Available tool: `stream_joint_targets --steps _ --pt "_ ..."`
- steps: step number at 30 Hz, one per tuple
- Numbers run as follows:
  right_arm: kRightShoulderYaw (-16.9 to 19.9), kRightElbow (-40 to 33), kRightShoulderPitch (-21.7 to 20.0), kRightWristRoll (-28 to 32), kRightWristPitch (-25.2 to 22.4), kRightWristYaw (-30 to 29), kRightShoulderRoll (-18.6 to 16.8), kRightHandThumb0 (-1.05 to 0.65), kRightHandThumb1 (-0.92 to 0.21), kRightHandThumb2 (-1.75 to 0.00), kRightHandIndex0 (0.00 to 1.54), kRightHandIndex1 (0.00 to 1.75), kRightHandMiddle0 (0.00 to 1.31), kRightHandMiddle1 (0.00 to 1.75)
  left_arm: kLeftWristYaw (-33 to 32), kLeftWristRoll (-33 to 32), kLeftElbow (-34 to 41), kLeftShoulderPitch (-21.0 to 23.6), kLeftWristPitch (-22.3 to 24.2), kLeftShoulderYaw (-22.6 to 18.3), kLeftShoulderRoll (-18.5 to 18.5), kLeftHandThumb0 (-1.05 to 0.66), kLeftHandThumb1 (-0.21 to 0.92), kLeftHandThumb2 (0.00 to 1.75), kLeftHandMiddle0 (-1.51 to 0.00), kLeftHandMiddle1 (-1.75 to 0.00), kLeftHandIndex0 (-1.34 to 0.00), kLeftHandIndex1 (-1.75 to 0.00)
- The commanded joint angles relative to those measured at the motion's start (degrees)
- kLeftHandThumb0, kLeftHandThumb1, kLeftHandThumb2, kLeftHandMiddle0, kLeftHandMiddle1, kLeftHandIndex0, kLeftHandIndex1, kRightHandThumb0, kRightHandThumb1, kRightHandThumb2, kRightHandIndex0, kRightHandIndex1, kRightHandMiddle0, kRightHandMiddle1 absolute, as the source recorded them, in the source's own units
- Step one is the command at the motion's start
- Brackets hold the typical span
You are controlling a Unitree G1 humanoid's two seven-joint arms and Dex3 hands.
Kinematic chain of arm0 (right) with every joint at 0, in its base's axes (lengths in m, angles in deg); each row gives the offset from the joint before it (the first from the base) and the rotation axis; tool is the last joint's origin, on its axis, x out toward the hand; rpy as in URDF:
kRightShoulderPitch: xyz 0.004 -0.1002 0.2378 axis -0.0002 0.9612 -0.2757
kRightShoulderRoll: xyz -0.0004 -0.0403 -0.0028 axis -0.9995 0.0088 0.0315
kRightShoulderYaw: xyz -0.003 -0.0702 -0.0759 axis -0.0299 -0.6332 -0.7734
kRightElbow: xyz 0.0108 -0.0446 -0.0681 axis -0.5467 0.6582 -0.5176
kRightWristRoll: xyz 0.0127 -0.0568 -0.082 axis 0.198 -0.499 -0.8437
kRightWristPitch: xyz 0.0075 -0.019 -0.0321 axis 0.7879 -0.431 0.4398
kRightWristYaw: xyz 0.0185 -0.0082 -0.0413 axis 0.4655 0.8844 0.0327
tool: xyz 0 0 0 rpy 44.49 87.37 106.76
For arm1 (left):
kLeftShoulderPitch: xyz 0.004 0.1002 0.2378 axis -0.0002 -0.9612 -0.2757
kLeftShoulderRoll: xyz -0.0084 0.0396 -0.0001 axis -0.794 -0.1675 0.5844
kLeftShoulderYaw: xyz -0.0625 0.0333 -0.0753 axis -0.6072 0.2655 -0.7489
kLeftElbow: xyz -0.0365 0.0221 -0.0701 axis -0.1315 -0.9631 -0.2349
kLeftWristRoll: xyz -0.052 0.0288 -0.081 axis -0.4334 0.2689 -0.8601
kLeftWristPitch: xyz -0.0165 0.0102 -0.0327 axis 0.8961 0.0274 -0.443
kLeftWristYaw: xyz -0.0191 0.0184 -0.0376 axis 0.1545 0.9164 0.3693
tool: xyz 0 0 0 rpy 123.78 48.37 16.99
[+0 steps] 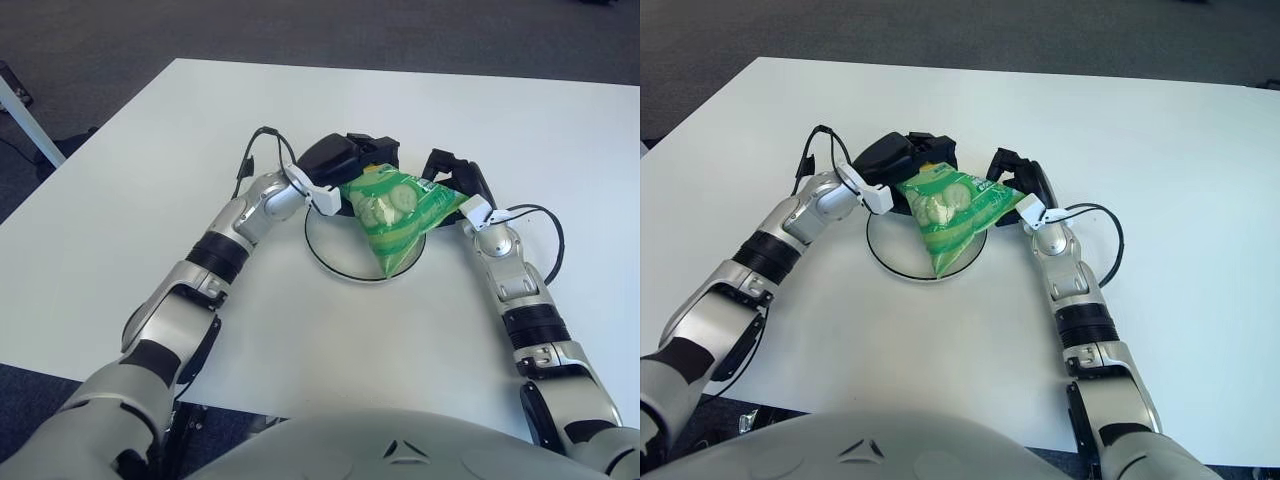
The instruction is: Put the snack into the plate.
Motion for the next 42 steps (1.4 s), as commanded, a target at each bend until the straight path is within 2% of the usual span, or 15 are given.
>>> stream_joint_targets --steps 1,16,26,30,32,34,35,36,37,38,41,42 --pt "-1.06 2.22 3.83 0.01 -4.15 2.18 -0.67 -0.51 -0.24 -1.41 1.32 1.75 0.68 1.75 3.32 0.71 -1.03 -2.27 2.67 1.55 -0.33 0.00 0.04 1.60 -0.85 -1.64 -0.59 -1.75" --pt "-1.09 1.78 3.76 0.25 -5.42 2.33 -0.91 -0.52 -0.23 -1.42 1.32 1.75 0.69 1.75 7.81 -1.14 -0.04 -3.16 5.97 3.15 -0.69 0.00 0.06 1.59 -0.83 -1.66 -0.57 -1.75" --pt "-0.88 2.01 3.59 0.94 -5.71 3.26 -0.93 -0.51 -0.25 -1.40 1.30 1.75 0.67 1.75 10.17 -3.71 -1.66 -2.60 1.79 4.07 -1.58 0.00 0.06 1.60 -0.83 -1.67 -0.57 -1.75" --pt "-0.98 2.41 3.43 1.01 -5.41 3.24 -0.74 -0.51 -0.25 -1.39 1.30 1.75 0.67 1.75 16.21 -3.30 0.51 -0.62 1.87 5.62 -4.28 0.00 0.02 1.63 -0.86 -1.72 -0.62 -1.69" --pt "-1.03 2.51 3.41 0.96 -5.25 3.17 -0.69 -0.51 -0.25 -1.39 1.30 1.75 0.67 1.75 18.93 -3.80 1.95 -0.01 3.05 5.84 -5.01 0.00 0.11 1.54 -0.71 -1.73 -0.60 -1.72" --pt "-1.08 2.65 3.39 0.89 -5.08 3.08 -0.66 -0.51 -0.25 -1.40 1.30 1.75 0.67 1.75 23.60 -4.92 4.20 1.11 5.29 6.14 -6.08 0.00 0.19 1.46 -0.62 -1.74 -0.56 -1.74" --pt "-1.10 2.72 3.38 0.85 -4.99 3.04 -0.64 -0.51 -0.25 -1.40 1.31 1.75 0.67 1.75 26.12 -5.49 5.32 1.71 6.48 6.29 -6.63 0.18 0.20 1.45 -0.65 -1.74 -0.36 -1.68" --pt "-1.13 2.75 3.39 0.80 -4.97 2.99 -0.63 -0.51 -0.25 -1.40 1.31 1.75 0.67 1.75 29.53 -5.82 6.01 2.74 7.14 7.04 -7.53 0.24 0.20 1.45 -0.66 -1.74 -0.29 -1.66" --pt "-1.13 2.90 3.34 0.78 -4.89 2.96 -0.61 -0.51 -0.25 -1.40 1.31 1.75 0.67 1.75 31.82 -5.99 6.38 3.43 7.59 7.57 -8.08 -0.11 0.28 1.26 -0.48 -1.73 -0.18 -1.46" --pt "-1.13 3.04 3.29 0.78 -4.82 2.96 -0.60 -0.51 -0.25 -1.40 1.31 1.75 0.67 1.75 33.84 -6.38 6.69 4.09 7.57 8.03 -8.65 -0.34 0.36 1.10 -0.36 -1.72 -0.12 -1.32" --pt "-1.09 3.24 3.24 0.81 -4.73 2.98 -0.61 -0.51 -0.25 -1.40 1.32 1.75 0.67 1.75 37.73 -7.52 7.07 5.12 7.25 8.76 -9.43 -0.66 0.48 0.84 -0.22 -1.60 -0.04 -1.05" --pt "-1.07 3.28 3.23 0.82 -4.69 2.96 -0.62 -0.51 -0.25 -1.40 1.32 1.75 0.67 1.75 39.71 -8.84 7.66 5.57 6.98 8.82 -9.98 -0.70 0.49 0.81 -0.21 -1.58 -0.03 -1.01"
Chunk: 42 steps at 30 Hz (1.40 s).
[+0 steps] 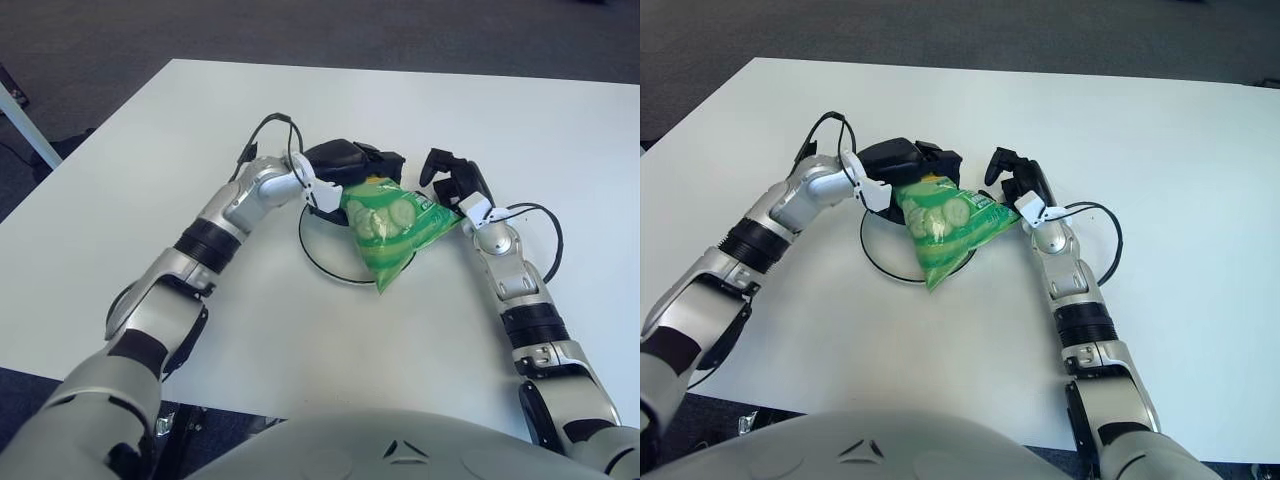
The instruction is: Put the snack into the plate.
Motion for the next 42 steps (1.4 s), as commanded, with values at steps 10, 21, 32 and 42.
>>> stream_joint_targets --steps 10,21,32,42 --pt "-1.69 6.13 3.64 -1.10 -1.09 1.60 0.32 -0.51 -0.25 -1.40 1.34 1.75 0.67 1.75 23.76 -12.88 2.34 2.36 0.47 2.63 -5.14 -0.86 0.54 0.62 -0.03 -0.98 0.00 -0.65" --pt "-1.49 8.68 2.80 -0.60 1.47 1.54 0.46 -0.51 -0.25 -1.40 1.36 1.75 0.67 1.75 28.27 -18.74 2.00 2.06 1.38 -0.66 -5.79 -0.85 0.57 0.61 0.00 -0.20 0.00 -0.34" --pt "-1.02 9.98 2.63 0.03 3.66 1.78 0.35 -0.52 -0.23 -1.42 1.37 1.75 0.69 1.75 30.34 -19.02 3.05 2.79 2.51 -2.28 -6.81 -0.94 0.65 0.47 0.00 0.00 0.00 -0.02" --pt "-0.35 9.33 2.85 1.73 2.25 2.99 -0.21 -0.52 -0.23 -1.43 1.35 1.75 0.69 1.75 32.05 -20.32 3.20 3.14 3.99 -4.07 -7.58 -0.97 0.66 0.42 0.00 0.00 0.00 0.00"
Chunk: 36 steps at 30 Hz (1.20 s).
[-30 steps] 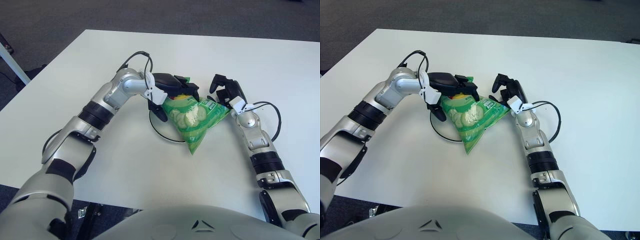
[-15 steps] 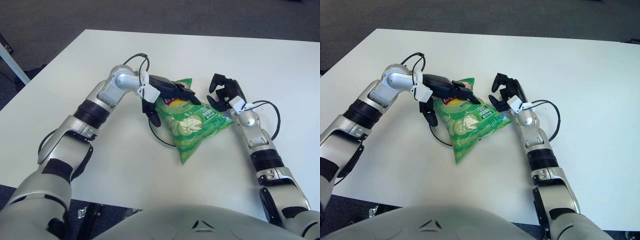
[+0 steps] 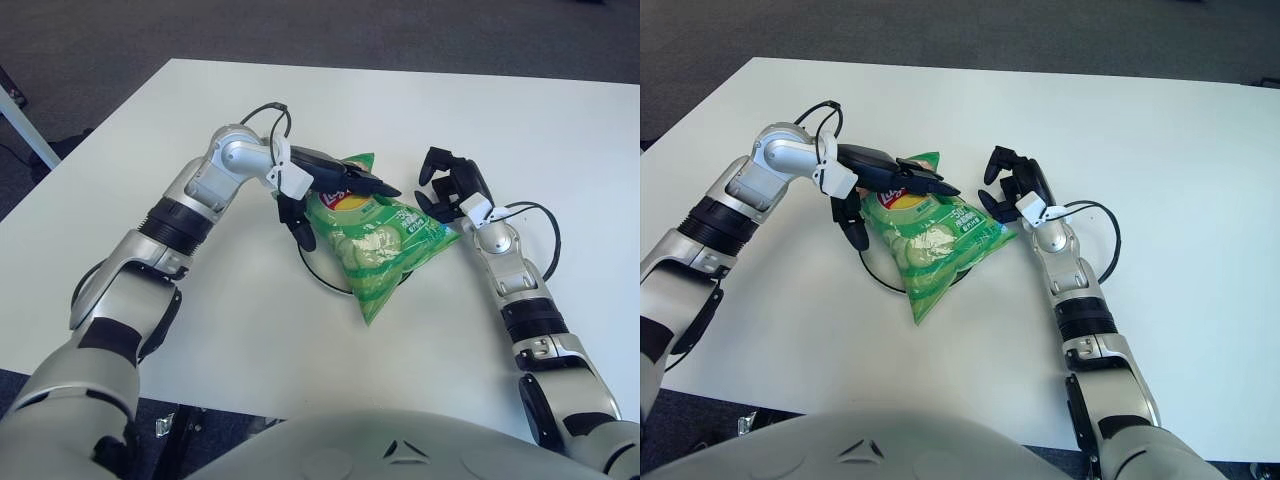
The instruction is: Put the snack into the plate.
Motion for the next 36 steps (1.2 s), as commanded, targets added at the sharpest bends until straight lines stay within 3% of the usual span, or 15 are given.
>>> stream_joint_targets --steps 1,8,15,25,36 --pt "-0.74 3.27 3.91 0.56 -4.25 2.54 -0.49 -0.52 -0.23 -1.42 1.35 1.75 0.69 1.75 0.59 -0.53 -0.04 0.48 0.22 -1.51 -1.19 -0.97 0.67 0.42 0.00 0.00 0.00 0.00" --pt "-1.00 3.38 3.74 0.02 -4.84 2.46 -0.24 -0.52 -0.24 -1.41 1.32 1.75 0.68 1.75 -0.23 -0.95 0.24 -0.29 -0.19 -3.51 -1.42 -1.03 0.81 0.30 0.00 0.00 0.00 0.00" --pt "-1.33 3.91 3.44 -0.81 -4.72 1.70 -0.04 -0.51 -0.25 -1.40 1.30 1.75 0.67 1.75 0.22 -3.62 2.64 -0.51 2.27 -6.50 -2.90 -1.05 0.91 0.25 0.00 0.00 -0.01 -0.01" --pt "-1.42 4.27 3.29 -1.23 -4.65 1.29 0.00 -0.51 -0.24 -1.40 1.31 1.75 0.68 1.75 -0.49 -5.37 4.30 -0.48 3.68 -10.36 -4.30 -1.05 0.92 0.26 0.00 0.00 -0.01 -0.07" --pt "-1.61 5.56 2.71 -1.71 -3.45 0.92 0.19 -0.52 -0.22 -1.43 1.32 1.75 0.69 1.75 -1.00 -7.51 9.25 -3.20 8.25 -14.33 -6.81 -1.00 0.86 0.17 0.00 0.00 0.00 -0.19"
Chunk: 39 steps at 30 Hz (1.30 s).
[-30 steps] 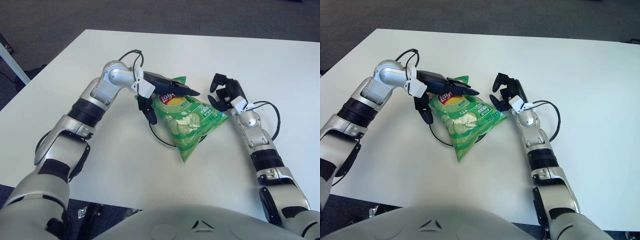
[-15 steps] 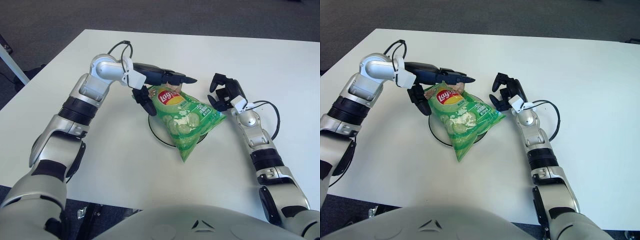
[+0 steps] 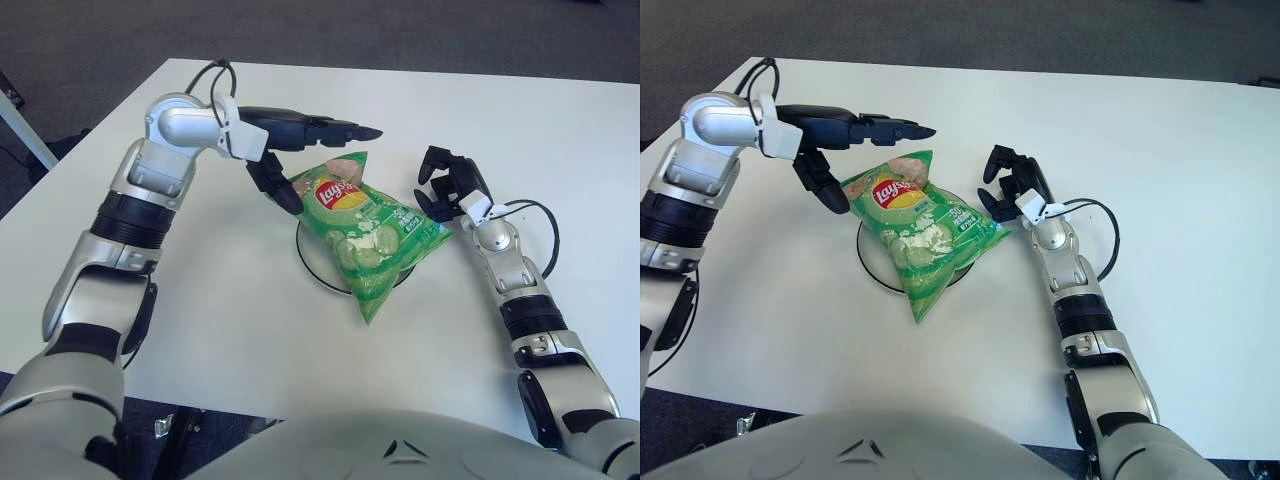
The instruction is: Put the snack into the plate.
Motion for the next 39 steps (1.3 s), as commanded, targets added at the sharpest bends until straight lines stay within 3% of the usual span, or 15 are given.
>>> stream_joint_targets --steps 1,9,19,27,29,35,37,39 --pt "-1.26 4.69 3.77 -1.35 -2.56 0.81 0.16 -0.52 -0.22 -1.43 1.32 1.75 0.70 1.75 -0.88 -1.65 1.32 -1.96 1.31 -1.78 -0.87 -0.99 0.86 0.17 0.00 0.00 0.00 -0.20" --pt "-1.31 5.98 3.28 -1.18 -1.66 0.68 0.12 -0.53 -0.21 -1.44 1.33 1.75 0.70 1.75 -1.55 -4.82 1.42 -5.72 -2.67 -6.66 -3.20 -0.99 0.86 0.16 0.00 0.00 0.00 -0.12" --pt "-1.02 6.99 2.79 -0.69 -1.77 0.86 -0.25 -0.53 -0.22 -1.44 1.34 1.75 0.70 1.75 0.14 -10.39 -2.58 -6.73 -1.14 -10.16 -4.49 -0.99 0.91 0.18 0.00 0.00 0.00 0.00" --pt "-1.16 7.89 2.43 -0.89 -0.93 0.60 -0.08 -0.52 -0.22 -1.44 1.34 1.75 0.70 1.75 -11.00 -3.64 -3.67 -12.73 -5.81 -14.40 -4.06 -1.02 0.92 0.24 0.00 0.00 0.00 0.00" --pt "-1.23 8.17 2.29 -0.99 -0.73 0.56 0.03 -0.52 -0.22 -1.44 1.34 1.75 0.70 1.75 -14.66 -1.64 -5.92 -13.62 -7.50 -14.98 -3.13 -1.03 0.92 0.27 0.00 0.00 0.00 0.00" --pt "-1.24 8.72 2.12 -0.93 -0.43 0.43 0.12 -0.52 -0.22 -1.43 1.34 1.75 0.69 1.75 -29.14 5.85 -23.42 -10.26 -14.99 -15.66 0.34 -1.01 0.90 0.41 0.00 0.00 0.00 -0.06" --pt "-1.26 8.77 2.16 -1.02 -0.31 0.34 0.16 -0.52 -0.23 -1.43 1.35 1.75 0.69 1.75 -28.48 3.00 -26.18 -9.03 -15.83 -16.11 1.64 -1.03 0.91 0.44 0.00 0.00 0.00 -0.06" --pt "-1.23 8.63 2.23 -0.95 -0.43 0.43 0.16 -0.52 -0.23 -1.43 1.35 1.75 0.69 1.75 -23.99 -4.14 -30.54 -7.06 -14.25 -17.85 4.17 -1.04 0.91 0.47 0.00 0.00 0.00 -0.03"
